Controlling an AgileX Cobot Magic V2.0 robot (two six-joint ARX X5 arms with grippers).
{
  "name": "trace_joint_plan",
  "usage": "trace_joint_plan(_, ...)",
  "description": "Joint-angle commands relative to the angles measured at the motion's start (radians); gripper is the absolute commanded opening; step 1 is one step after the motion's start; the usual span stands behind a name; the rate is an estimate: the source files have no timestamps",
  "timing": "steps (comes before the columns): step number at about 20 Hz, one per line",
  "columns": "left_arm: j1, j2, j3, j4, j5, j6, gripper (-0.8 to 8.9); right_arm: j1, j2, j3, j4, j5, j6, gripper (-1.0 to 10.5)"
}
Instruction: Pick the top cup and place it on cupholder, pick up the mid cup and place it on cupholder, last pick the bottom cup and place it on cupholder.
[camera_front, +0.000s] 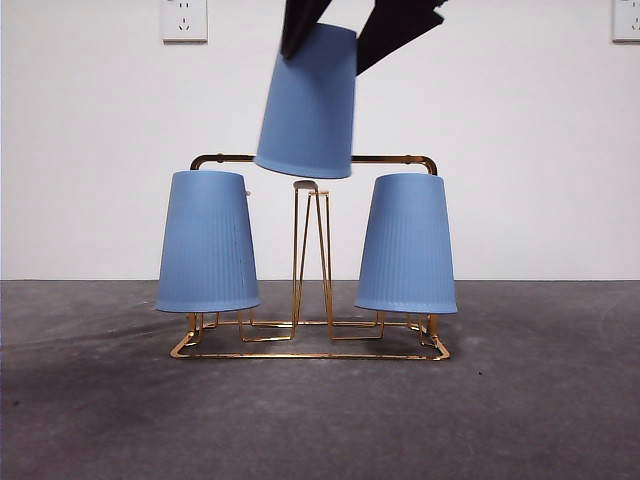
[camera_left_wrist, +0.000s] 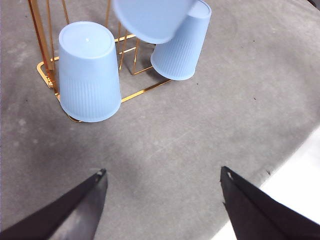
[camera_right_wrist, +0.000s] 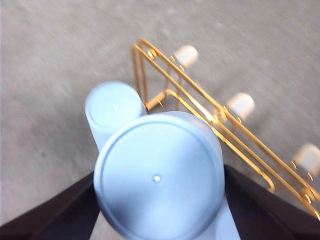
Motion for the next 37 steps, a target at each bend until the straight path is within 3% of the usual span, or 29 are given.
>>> trace_joint_plan(1,-0.006,0.005,0.008,0.007,0.005,-0.005,3.5,-0.006,0.05,0.016,0.006,-0.021,-0.011,3.5)
trace_joint_plan(13,-0.006,0.006,0.008,0.006,0.005,-0.005,3.5,-0.017,0.227,0.016,0.008,-0.047,-0.027,3.5)
trace_joint_plan(16,-0.006,0.006,0.008,0.005,0.005,-0.005,3.5,-0.022,0.243,0.016,0.006,-0.047,-0.031,4.2)
trace_joint_plan(21,-0.006,0.006,0.008,0.005,0.006,-0.005,3.5,-0.022,0.243,0.017,0.007,-0.047,-0.031,4.4)
trace_joint_plan(26,-0.006,0.006,0.008,0.006,0.006,-0.005,3.5,-0.022,0.185,0.051,-0.002,-0.044,-0.035,4.4)
trace_joint_plan(31,-0.006,0.006,0.008,0.007,0.006,-0.005,3.5,-0.012,0.087,0.155,-0.13,-0.045,-0.034,4.4)
trace_joint_plan(37,-0.006,0.006,0.008,0.008,0.005,-0.005,3.5,0.048,-0.124,0.093,-0.212,-0.056,-0.033,4.4)
